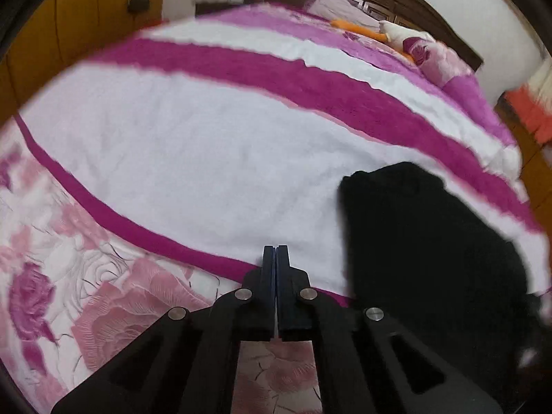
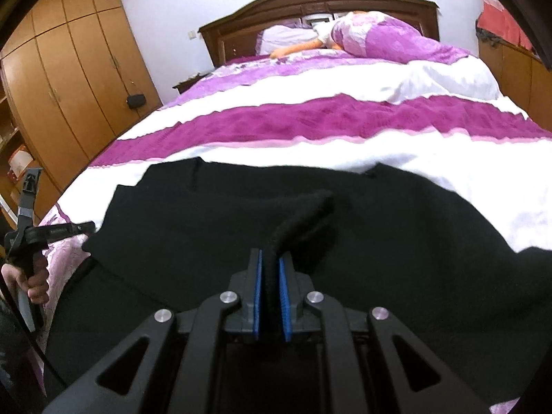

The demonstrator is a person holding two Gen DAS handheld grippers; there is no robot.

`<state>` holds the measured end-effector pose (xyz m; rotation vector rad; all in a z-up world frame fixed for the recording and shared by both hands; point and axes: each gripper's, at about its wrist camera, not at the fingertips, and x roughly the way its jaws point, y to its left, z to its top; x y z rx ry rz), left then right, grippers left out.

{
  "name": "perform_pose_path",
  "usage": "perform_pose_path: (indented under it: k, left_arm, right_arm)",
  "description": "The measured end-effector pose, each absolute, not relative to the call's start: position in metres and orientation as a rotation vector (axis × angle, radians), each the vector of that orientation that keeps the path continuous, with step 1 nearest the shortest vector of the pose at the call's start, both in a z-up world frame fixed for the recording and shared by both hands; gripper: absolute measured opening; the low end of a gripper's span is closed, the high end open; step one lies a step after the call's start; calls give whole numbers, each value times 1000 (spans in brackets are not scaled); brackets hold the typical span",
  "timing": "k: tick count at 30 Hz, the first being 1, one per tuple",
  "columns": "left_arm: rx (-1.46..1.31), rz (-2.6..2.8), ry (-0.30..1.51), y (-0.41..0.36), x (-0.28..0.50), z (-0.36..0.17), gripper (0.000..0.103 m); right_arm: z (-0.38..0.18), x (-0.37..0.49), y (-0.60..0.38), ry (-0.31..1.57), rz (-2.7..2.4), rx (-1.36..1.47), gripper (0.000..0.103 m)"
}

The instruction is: Fold small clothes

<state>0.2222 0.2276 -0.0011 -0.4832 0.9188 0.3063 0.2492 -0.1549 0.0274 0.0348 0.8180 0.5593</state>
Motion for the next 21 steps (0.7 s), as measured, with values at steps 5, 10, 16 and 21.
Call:
perform_pose_path:
  k: [5, 10, 16, 21]
  left_arm:
    - [-550, 148, 942, 204, 213, -2, 1]
    - [-562, 81, 920, 174, 222, 1, 51]
    - [-538, 148, 941, 168, 238, -17, 26]
    - [-447, 138, 941, 172, 238, -8, 0]
  right_arm:
    - [22, 249, -151, 829, 548, 22, 9]
    - [22, 249, -152, 843, 558, 55, 9]
    - [28, 234, -138, 814, 591, -4, 9]
    - [27, 236, -144, 813, 586, 35, 9]
